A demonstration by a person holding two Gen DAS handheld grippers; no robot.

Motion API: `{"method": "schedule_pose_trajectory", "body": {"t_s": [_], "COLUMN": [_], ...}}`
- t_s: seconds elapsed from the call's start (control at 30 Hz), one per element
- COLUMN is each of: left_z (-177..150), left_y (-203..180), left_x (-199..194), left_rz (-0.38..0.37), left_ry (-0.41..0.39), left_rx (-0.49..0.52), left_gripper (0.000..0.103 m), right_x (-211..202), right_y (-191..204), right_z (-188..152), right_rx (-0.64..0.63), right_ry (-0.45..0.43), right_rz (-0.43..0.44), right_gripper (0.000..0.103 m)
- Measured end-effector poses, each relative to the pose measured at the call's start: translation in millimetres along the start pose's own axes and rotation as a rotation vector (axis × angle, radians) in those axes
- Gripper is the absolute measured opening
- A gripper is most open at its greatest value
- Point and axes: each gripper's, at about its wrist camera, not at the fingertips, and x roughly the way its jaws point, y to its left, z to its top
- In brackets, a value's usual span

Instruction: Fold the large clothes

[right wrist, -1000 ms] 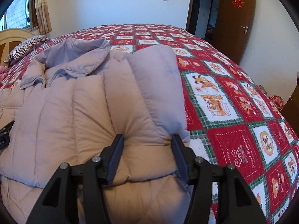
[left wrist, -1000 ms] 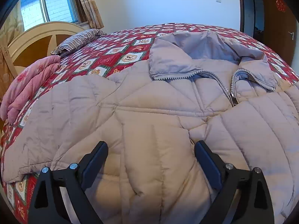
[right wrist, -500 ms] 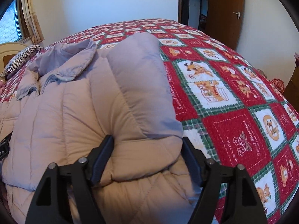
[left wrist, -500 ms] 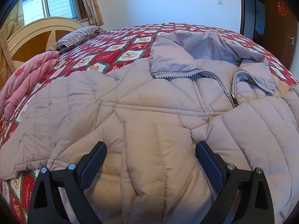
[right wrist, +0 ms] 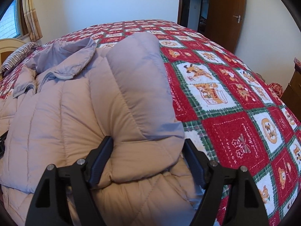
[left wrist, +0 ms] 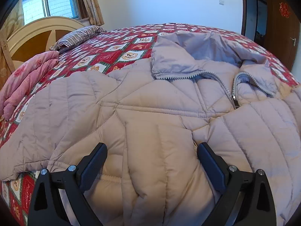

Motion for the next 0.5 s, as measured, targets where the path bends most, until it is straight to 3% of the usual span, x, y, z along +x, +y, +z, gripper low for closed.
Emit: {"method": "schedule_pose_trajectory", "body": {"t_s": [0.13, 0.23, 0.37, 0.5], "left_z": [3, 3, -12, -40], "left_y": [25, 65, 137, 235], "left_x": [-34, -76, -103, -94], "left_rz": [-0.007, -0.034, 0.123, 0.309], "left_ry": [-0.016, -0.09, -0.155, -0.089], "left_rx": [-0.022, -0.061, -0.036, -0.133], "left_gripper": [0.097, 0.097, 0.097, 0.097], "right_x": [-1, -14, -51, -84], "right_y": [-3, -16, -23, -14], "right_z": [2, 1, -8, -26], "right_rx": [0.006, 0.046, 0.066, 0.005], "right_ry": [0.009, 0.007, -0.037, -0.059], "right_rz": [0.004, 0.029, 0.056, 0.106], "right_gripper": [0.085, 0.087, 0.088, 0.088]}}
